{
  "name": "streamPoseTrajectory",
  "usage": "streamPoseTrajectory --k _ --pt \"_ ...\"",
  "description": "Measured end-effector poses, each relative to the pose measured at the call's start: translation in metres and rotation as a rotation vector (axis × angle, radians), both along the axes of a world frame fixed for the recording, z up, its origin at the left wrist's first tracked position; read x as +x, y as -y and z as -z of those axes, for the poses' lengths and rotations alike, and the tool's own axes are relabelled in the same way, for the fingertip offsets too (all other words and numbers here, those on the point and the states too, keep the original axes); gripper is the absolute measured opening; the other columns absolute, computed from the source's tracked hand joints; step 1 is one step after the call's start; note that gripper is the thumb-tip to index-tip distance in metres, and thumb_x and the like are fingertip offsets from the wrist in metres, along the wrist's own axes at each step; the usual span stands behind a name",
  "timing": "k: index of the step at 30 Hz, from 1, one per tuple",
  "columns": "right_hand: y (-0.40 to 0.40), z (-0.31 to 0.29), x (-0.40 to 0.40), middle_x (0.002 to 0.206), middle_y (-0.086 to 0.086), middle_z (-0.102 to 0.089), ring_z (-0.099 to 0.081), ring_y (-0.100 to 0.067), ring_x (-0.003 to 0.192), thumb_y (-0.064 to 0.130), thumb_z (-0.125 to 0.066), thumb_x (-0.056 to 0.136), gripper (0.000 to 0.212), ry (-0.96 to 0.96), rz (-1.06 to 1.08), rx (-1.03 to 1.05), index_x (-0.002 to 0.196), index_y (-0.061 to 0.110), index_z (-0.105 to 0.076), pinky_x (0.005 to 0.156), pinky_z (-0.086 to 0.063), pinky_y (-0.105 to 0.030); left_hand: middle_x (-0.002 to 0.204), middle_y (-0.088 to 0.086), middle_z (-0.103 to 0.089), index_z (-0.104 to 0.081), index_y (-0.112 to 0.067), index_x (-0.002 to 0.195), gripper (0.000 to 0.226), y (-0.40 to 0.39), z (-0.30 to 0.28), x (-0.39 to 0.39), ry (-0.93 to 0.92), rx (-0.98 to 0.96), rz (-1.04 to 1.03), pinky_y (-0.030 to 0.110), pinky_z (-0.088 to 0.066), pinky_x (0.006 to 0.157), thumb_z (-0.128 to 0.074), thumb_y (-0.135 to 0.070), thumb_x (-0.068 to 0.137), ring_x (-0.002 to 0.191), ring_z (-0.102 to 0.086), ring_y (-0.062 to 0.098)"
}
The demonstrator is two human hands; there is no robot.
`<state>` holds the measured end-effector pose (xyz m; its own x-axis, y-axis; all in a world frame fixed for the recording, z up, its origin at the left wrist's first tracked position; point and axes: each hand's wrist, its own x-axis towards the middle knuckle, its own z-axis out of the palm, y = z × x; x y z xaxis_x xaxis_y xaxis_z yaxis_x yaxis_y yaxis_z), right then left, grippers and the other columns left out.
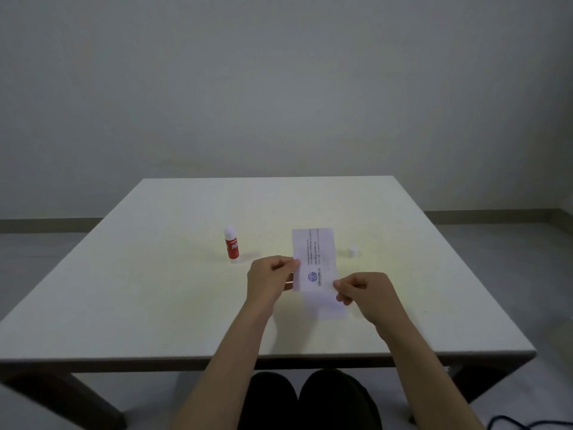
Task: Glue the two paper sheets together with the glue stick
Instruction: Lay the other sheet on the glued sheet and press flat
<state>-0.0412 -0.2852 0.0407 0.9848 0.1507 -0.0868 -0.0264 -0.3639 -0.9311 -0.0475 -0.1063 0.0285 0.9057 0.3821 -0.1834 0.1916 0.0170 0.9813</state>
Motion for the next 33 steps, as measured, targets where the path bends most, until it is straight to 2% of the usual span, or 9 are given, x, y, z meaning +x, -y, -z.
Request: streamPoseTrajectory --k 3,7,10,12,15,22,26,30,33 --pt "0.009 0.007 0.006 0.054 0.000 -0.063 -0.054 -0.011 0.049 0.016 -0.069 0.083 0.021 -0.021 -0.011 -0.100 0.063 0.010 -0.069 0.052 -0.039 -0.022 0.076 -0.003 -0.076 -0.073 -0.016 0.068 0.010 0.005 0.006 0.002 -0.041 0.094 0.020 0.022 -0.050 0.063 -0.073 -0.016 0.078 0.068 -0.073 0.014" --pt "0.017 0.016 0.012 0.055 -0.002 -0.063 -0.050 -0.013 0.046 0.012 -0.070 0.081 0.022 -0.127 -0.041 -0.088 0.060 0.009 -0.067 0.051 -0.039 -0.024 0.066 -0.011 -0.075 -0.072 -0.020 0.059 0.015 0.007 0.018 0.000 -0.076 0.212 0.048 0.029 -0.056 0.074 -0.077 -0.018 0.073 0.062 -0.073 0.009" --pt "0.018 0.024 0.012 0.054 -0.006 -0.060 -0.045 -0.012 0.041 0.007 -0.071 0.079 0.019 -0.171 -0.053 -0.110 0.061 0.004 -0.066 0.046 -0.037 -0.019 0.061 -0.014 -0.072 -0.069 -0.024 0.055 0.019 0.010 0.026 -0.003 -0.114 0.335 0.062 0.027 -0.055 0.067 -0.078 -0.022 0.071 0.055 -0.070 0.001" --pt "0.018 0.028 0.014 0.052 -0.005 -0.059 -0.043 -0.009 0.038 0.007 -0.071 0.077 0.018 -0.157 -0.036 -0.155 0.060 0.005 -0.066 0.045 -0.036 -0.018 0.057 -0.015 -0.069 -0.067 -0.026 0.054 0.020 0.012 0.030 -0.005 -0.129 0.416 0.061 0.022 -0.047 0.056 -0.078 -0.026 0.070 0.049 -0.062 -0.006" --pt "0.017 0.031 0.016 0.049 0.000 -0.058 -0.044 -0.007 0.039 0.009 -0.072 0.076 0.020 -0.123 -0.025 -0.230 0.057 0.007 -0.065 0.043 -0.036 -0.016 0.058 -0.015 -0.067 -0.067 -0.027 0.056 0.018 0.012 0.032 -0.004 -0.145 0.479 0.065 0.020 -0.038 0.053 -0.078 -0.028 0.070 0.052 -0.058 -0.003" --pt "0.015 0.039 0.019 0.053 0.003 -0.057 -0.050 -0.008 0.051 0.009 -0.073 0.075 0.015 -0.083 -0.028 -0.312 0.064 0.002 -0.066 0.049 -0.039 -0.019 0.064 -0.008 -0.071 -0.070 -0.024 0.063 0.013 0.013 0.036 0.000 -0.169 0.519 0.071 0.027 -0.050 0.065 -0.078 -0.029 0.070 0.062 -0.066 0.009" --pt "0.015 0.041 0.020 0.054 0.005 -0.056 -0.051 -0.006 0.053 0.009 -0.074 0.075 0.014 -0.056 -0.044 -0.346 0.069 -0.002 -0.068 0.049 -0.039 -0.018 0.065 -0.008 -0.072 -0.070 -0.024 0.063 0.012 0.013 0.037 0.001 -0.171 0.537 0.068 0.029 -0.053 0.068 -0.078 -0.029 0.070 0.063 -0.067 0.010" --pt "0.014 0.042 0.020 0.055 0.004 -0.056 -0.051 -0.008 0.053 0.007 -0.072 0.075 0.013 -0.040 -0.048 -0.354 0.066 0.000 -0.065 0.048 -0.039 -0.017 0.064 -0.009 -0.071 -0.068 -0.025 0.060 0.015 0.014 0.039 0.002 -0.176 0.562 0.068 0.029 -0.053 0.067 -0.078 -0.030 0.070 0.065 -0.068 0.011" --pt "0.011 0.044 0.020 0.056 0.003 -0.055 -0.048 -0.007 0.051 0.004 -0.069 0.073 0.023 -0.018 -0.048 -0.416 0.056 0.008 -0.055 0.045 -0.036 -0.018 0.064 -0.012 -0.068 -0.066 -0.026 0.058 0.017 0.015 0.040 0.002 -0.164 0.594 0.067 0.024 -0.048 0.059 -0.078 -0.030 0.069 0.066 -0.065 0.010"
